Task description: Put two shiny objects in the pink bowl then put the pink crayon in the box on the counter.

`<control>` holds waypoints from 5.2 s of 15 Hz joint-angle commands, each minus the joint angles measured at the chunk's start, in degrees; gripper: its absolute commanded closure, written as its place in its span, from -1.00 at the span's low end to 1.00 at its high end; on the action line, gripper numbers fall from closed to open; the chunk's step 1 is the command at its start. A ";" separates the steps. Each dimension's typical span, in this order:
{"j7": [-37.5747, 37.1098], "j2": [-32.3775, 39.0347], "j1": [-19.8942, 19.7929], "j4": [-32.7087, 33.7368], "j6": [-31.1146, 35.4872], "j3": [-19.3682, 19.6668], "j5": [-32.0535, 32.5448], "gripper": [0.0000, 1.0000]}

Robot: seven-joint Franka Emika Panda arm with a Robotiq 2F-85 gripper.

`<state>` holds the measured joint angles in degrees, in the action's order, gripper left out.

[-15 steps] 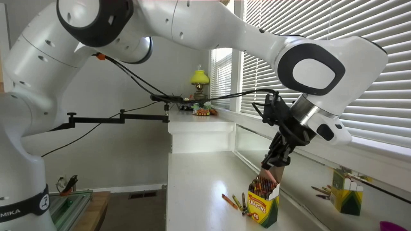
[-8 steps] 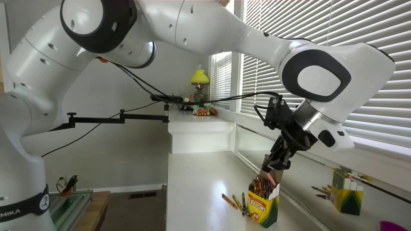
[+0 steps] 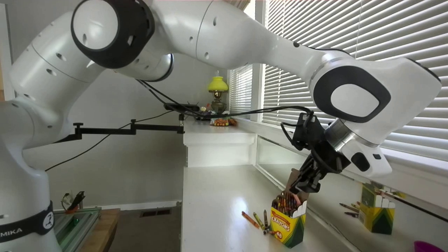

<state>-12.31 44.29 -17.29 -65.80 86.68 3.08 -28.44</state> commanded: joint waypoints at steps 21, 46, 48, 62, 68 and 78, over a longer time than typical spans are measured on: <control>0.69 -3.76 3.64 0.28 4.00 1.61 4.96 -1.00; 15.14 -19.90 10.72 -29.69 33.55 1.51 22.42 -1.00; 17.01 -19.89 11.04 -30.90 36.44 0.97 23.11 -1.00; 22.97 -22.73 11.36 -35.58 41.40 -0.27 23.83 0.73; 22.92 -24.07 11.77 -36.11 40.34 -0.23 25.61 0.95; 24.05 -21.53 11.48 -35.07 41.35 -0.31 26.73 0.95</control>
<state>10.77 22.49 -5.71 -100.40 126.99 2.92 -3.70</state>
